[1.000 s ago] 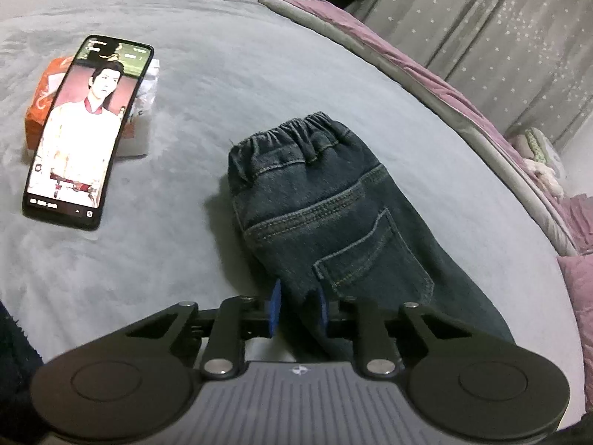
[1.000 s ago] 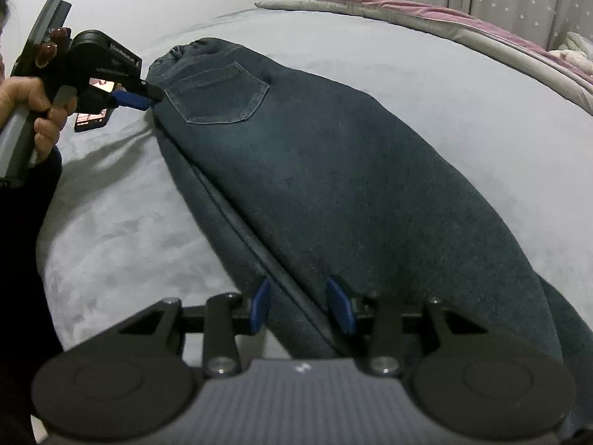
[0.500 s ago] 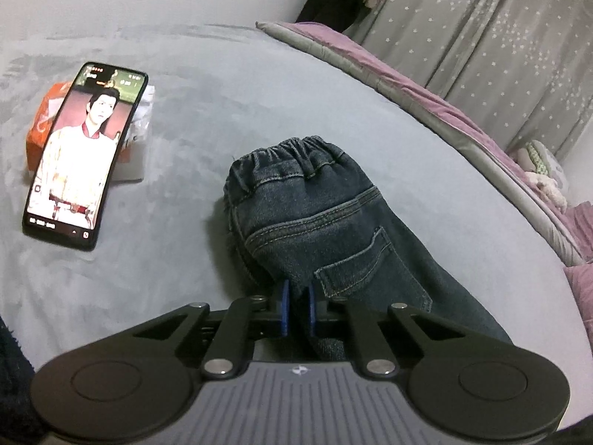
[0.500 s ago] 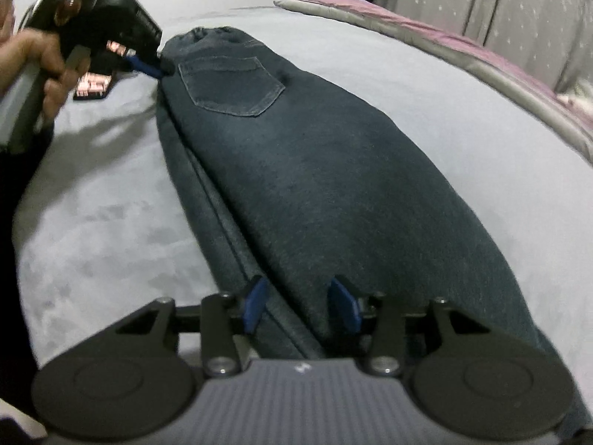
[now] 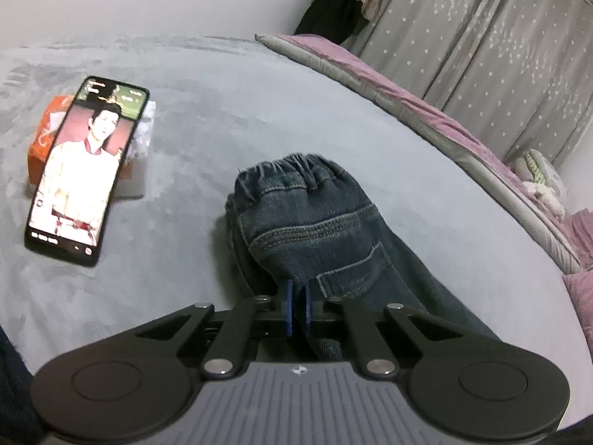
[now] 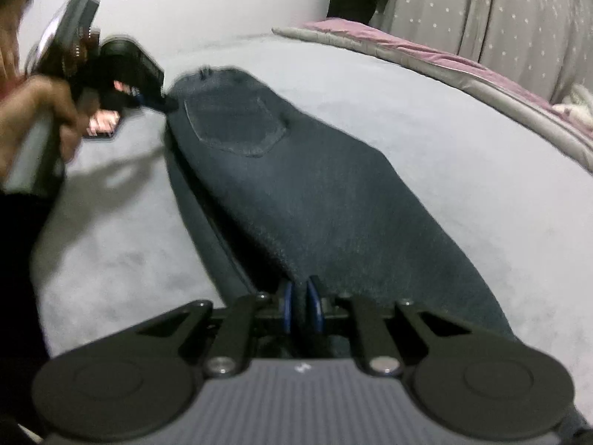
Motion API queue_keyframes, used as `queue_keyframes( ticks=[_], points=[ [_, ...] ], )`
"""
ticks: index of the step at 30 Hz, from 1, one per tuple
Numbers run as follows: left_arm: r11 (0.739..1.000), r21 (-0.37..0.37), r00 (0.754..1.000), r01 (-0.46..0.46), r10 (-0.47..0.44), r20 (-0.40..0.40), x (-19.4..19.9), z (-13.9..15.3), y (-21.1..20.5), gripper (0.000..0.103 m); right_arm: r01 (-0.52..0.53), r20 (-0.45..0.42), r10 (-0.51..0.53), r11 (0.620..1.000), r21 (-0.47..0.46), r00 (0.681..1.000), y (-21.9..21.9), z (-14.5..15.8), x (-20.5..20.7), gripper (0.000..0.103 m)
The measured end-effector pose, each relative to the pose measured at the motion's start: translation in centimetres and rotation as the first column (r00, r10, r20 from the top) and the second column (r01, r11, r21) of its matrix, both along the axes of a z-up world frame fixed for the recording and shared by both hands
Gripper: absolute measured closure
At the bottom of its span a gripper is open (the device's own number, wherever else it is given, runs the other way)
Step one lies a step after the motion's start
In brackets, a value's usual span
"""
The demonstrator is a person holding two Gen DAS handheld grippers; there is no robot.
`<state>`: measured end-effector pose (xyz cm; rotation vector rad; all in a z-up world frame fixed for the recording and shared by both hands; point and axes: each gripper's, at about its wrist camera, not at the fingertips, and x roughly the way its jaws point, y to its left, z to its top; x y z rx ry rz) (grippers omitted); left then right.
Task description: Fold clothes
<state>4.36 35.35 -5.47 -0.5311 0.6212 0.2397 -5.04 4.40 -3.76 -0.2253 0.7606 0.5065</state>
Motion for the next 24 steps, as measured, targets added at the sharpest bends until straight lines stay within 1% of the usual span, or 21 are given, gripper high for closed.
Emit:
queue_keyframes(
  ticks=[3,4,7,10,13,15,16,17,22,24],
  points=[
    [1.0,0.005,1.0,-0.013,0.013,-0.001,-0.2,0.0,0.5,0.1,-0.014,-0.029,0.015,1.0,0.027,0.999,-0.2,0.2,0.0,0.092],
    [1.0,0.014,1.0,-0.018,0.018,-0.007,-0.2,-0.1,0.5,0.103,-0.017,-0.048,0.018,1.0,0.026,0.999,-0.2,-0.1,0.1,0.092],
    [0.999,0.04,0.999,-0.027,0.029,-0.031,-0.1,-0.4,0.4,0.103,-0.025,-0.086,0.026,1.0,0.013,0.996,0.2,-0.9,0.2,0.092],
    [0.999,0.035,0.999,-0.029,0.031,-0.045,0.1,-0.6,0.4,0.103,-0.032,-0.099,0.031,1.0,0.0,0.995,0.5,-1.4,0.1,0.092],
    [1.0,0.023,0.999,-0.012,0.013,-0.046,0.1,-0.5,0.1,0.103,-0.018,-0.104,0.021,0.999,0.038,0.994,0.1,-0.7,0.2,0.094],
    [1.0,0.004,0.999,0.001,-0.001,-0.042,0.1,-0.5,0.0,0.096,-0.008,-0.103,0.015,0.997,0.073,0.995,-0.5,0.0,0.4,0.094],
    [1.0,-0.007,0.999,0.005,-0.005,-0.041,0.2,-0.5,0.0,0.089,-0.006,-0.108,0.015,0.997,0.081,0.994,-0.7,0.0,0.4,0.094],
    [1.0,-0.019,0.999,0.008,-0.009,-0.04,0.2,-0.6,0.1,0.086,-0.005,-0.113,0.015,0.996,0.087,0.993,-0.8,0.1,0.5,0.094],
    [0.999,-0.051,0.998,-0.012,0.009,-0.06,0.7,-1.5,0.4,0.086,-0.019,-0.11,0.023,0.999,0.039,0.994,-0.1,-0.6,0.5,0.094],
    [0.999,-0.05,0.998,-0.02,0.017,-0.058,0.8,-1.6,0.4,0.093,-0.016,-0.098,0.02,0.999,0.041,0.995,-0.1,-0.4,0.5,0.094]
  ],
)
